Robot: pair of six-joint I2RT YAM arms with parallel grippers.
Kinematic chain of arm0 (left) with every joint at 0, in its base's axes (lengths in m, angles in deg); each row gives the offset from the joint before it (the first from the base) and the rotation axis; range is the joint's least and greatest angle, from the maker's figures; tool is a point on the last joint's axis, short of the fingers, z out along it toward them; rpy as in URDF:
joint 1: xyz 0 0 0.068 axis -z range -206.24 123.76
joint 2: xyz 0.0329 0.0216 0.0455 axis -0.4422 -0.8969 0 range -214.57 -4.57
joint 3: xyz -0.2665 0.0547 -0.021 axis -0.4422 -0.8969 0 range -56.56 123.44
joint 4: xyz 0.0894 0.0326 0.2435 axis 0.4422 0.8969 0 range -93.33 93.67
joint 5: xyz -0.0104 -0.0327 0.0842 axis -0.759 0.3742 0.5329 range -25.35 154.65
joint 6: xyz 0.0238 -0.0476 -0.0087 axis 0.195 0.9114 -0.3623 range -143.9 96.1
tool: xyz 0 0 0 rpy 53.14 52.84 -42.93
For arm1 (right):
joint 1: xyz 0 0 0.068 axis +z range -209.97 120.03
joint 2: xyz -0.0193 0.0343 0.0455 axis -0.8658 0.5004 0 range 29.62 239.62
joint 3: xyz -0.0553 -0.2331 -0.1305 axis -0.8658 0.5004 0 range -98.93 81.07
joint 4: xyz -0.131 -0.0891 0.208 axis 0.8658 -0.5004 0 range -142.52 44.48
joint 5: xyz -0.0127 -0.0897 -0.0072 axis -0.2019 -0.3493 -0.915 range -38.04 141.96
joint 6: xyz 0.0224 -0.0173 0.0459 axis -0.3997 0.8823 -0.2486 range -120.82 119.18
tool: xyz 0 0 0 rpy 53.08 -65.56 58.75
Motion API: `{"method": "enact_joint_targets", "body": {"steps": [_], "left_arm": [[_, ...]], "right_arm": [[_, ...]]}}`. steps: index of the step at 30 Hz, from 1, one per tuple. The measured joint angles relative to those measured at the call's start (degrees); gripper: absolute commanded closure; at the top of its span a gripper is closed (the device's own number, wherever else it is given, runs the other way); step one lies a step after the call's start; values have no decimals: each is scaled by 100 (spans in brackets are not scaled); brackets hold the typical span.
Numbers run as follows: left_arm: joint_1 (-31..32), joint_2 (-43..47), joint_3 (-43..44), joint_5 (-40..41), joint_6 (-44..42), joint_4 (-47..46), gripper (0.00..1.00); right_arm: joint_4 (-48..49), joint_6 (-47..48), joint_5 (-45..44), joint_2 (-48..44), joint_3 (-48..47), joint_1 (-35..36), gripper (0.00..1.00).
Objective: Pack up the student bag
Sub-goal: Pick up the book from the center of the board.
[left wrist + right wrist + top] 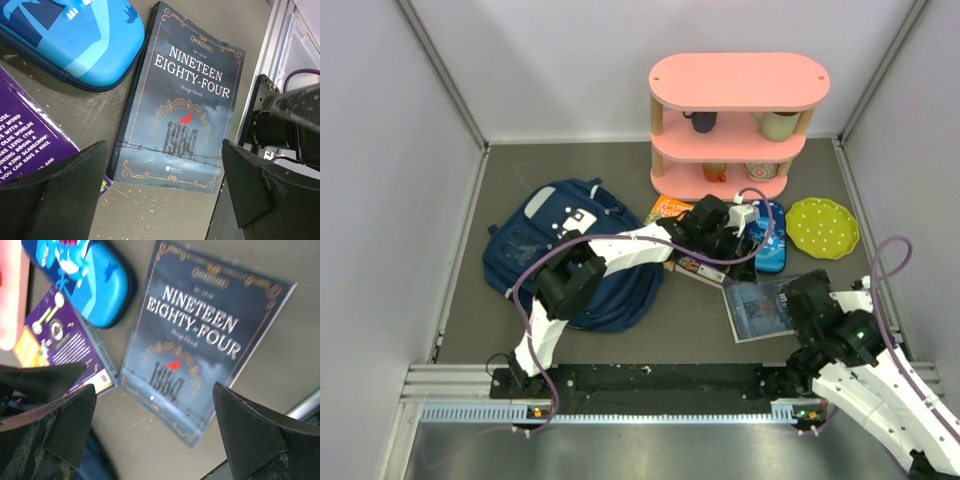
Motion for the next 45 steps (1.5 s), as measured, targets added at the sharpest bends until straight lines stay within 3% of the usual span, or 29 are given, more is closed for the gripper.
{"method": "enact_joint_targets", "body": {"steps": [8, 13, 16, 20, 24, 34, 45], "left_arm": [[85, -256, 116, -35, -68, 66, 2], [221, -505, 140, 81, -203, 280, 2], [269, -577, 140, 164, -249, 328, 2], [273, -577, 144, 208, -282, 330, 2], [273, -627, 249, 245, -341, 396, 2], [267, -1025, 857, 264, -535, 586, 2], [262, -1115, 984, 127, -570, 638, 2]], "right_arm": [[-774, 699, -1497, 1384, -1248, -70, 1], [-752, 1340, -1622, 1574, -1486, -929, 1], [-332, 2253, -1163, 1582, -1366, -1954, 1], [579, 3331, 160, 1803, -769, -3486, 1], [1152, 4100, 1497, 2179, -175, -4347, 1], [1257, 4411, 2634, 1683, 280, -4540, 1], [1215, 4203, 2833, 1532, 817, -4540, 1]]}}
